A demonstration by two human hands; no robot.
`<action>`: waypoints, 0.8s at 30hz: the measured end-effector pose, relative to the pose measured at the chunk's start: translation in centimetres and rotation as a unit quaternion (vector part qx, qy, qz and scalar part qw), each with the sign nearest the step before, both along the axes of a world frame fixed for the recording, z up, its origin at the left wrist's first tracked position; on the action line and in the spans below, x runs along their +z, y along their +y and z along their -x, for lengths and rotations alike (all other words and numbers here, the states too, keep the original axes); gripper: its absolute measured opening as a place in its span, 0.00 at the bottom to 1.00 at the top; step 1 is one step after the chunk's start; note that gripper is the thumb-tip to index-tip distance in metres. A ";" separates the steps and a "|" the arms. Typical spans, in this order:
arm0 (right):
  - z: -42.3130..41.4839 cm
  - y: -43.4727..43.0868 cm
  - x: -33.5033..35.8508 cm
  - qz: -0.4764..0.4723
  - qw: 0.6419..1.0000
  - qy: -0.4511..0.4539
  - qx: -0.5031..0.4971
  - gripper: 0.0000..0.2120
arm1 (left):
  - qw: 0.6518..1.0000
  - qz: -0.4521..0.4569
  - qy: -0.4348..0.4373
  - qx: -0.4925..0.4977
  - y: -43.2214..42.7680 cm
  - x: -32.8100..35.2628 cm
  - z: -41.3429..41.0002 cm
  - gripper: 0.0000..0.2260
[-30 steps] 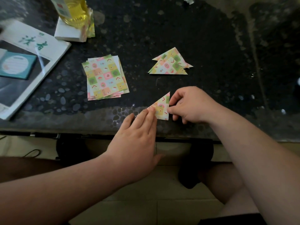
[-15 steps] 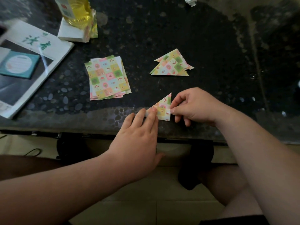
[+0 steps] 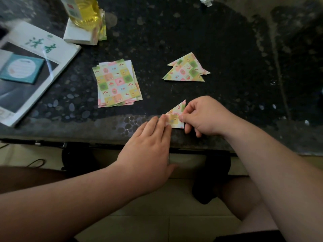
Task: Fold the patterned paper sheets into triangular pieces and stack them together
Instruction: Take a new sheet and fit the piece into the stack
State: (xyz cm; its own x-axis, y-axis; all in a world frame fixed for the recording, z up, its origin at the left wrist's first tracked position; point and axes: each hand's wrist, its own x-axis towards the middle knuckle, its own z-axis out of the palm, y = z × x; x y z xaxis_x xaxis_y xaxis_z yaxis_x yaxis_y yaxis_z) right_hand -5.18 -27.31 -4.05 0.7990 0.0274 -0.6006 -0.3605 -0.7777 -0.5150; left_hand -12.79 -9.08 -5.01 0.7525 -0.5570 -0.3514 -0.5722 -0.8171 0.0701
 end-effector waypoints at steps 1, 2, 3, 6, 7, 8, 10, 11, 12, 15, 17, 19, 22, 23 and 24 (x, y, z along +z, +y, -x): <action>0.0 0.0 -0.1 0.001 1.000 0.000 -0.001 0.07 | 1.000 -0.002 -0.002 0.000 0.0 -0.1 0.0 0.45; 0.0 0.1 -0.1 0.002 1.000 -0.001 -0.001 0.08 | 1.000 -0.004 -0.005 0.001 0.0 -0.1 0.0 0.45; 0.0 0.1 -0.2 0.002 1.000 -0.001 -0.002 0.08 | 1.000 -0.005 -0.008 0.003 -0.1 -0.1 0.1 0.45; 0.0 0.1 -0.3 0.002 1.000 -0.001 -0.004 0.08 | 1.000 0.000 -0.019 0.012 0.0 -0.3 0.2 0.44; 0.0 0.2 -0.3 0.005 1.000 -0.001 -0.005 0.08 | 0.999 0.009 -0.028 0.013 0.0 -0.4 0.2 0.44; 0.0 0.2 -0.4 0.007 1.000 -0.002 -0.006 0.08 | 0.999 0.018 -0.034 0.010 0.0 -0.6 0.2 0.44; 0.0 0.2 -0.4 0.009 1.000 -0.006 -0.005 0.08 | 0.999 0.023 -0.033 -0.004 0.1 -1.1 0.3 0.45; 0.1 0.2 -0.4 0.009 1.000 -0.008 -0.005 0.09 | 0.999 0.023 -0.033 -0.014 0.1 -1.4 0.3 0.45; 0.1 0.3 -0.4 0.009 1.000 -0.009 -0.005 0.09 | 0.999 0.022 -0.035 -0.022 0.1 -1.6 0.2 0.45; 0.2 0.2 -0.4 0.007 1.000 -0.009 -0.006 0.09 | 0.999 0.015 -0.039 -0.031 0.0 -1.7 0.2 0.45; 0.2 0.2 -0.3 0.006 1.000 -0.010 -0.003 0.09 | 0.999 0.007 -0.033 -0.030 -0.3 -1.5 0.2 0.44; 0.2 0.2 -0.3 0.005 1.000 -0.010 -0.003 0.09 | 0.999 -0.001 -0.029 -0.029 -0.4 -1.4 0.3 0.44; 0.2 0.2 -0.4 0.005 1.000 -0.009 -0.008 0.08 | 0.999 -0.003 -0.028 -0.022 -0.4 -1.2 0.4 0.43; 0.2 0.2 -0.4 0.005 1.000 -0.009 -0.009 0.08 | 0.999 -0.004 -0.028 -0.017 -0.4 -1.2 0.5 0.44; 0.2 0.2 -0.4 0.004 1.000 -0.007 -0.010 0.08 | 0.999 -0.005 -0.030 -0.013 -0.5 -1.2 0.5 0.44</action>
State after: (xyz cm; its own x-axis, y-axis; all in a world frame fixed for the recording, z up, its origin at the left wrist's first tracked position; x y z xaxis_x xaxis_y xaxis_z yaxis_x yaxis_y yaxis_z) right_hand -5.43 -27.13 -4.43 0.8079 0.0078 -0.5893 -0.3679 -0.7745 -0.5146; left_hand -13.25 -9.59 -6.19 0.7579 -0.5725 -0.3127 -0.5954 -0.8030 0.0268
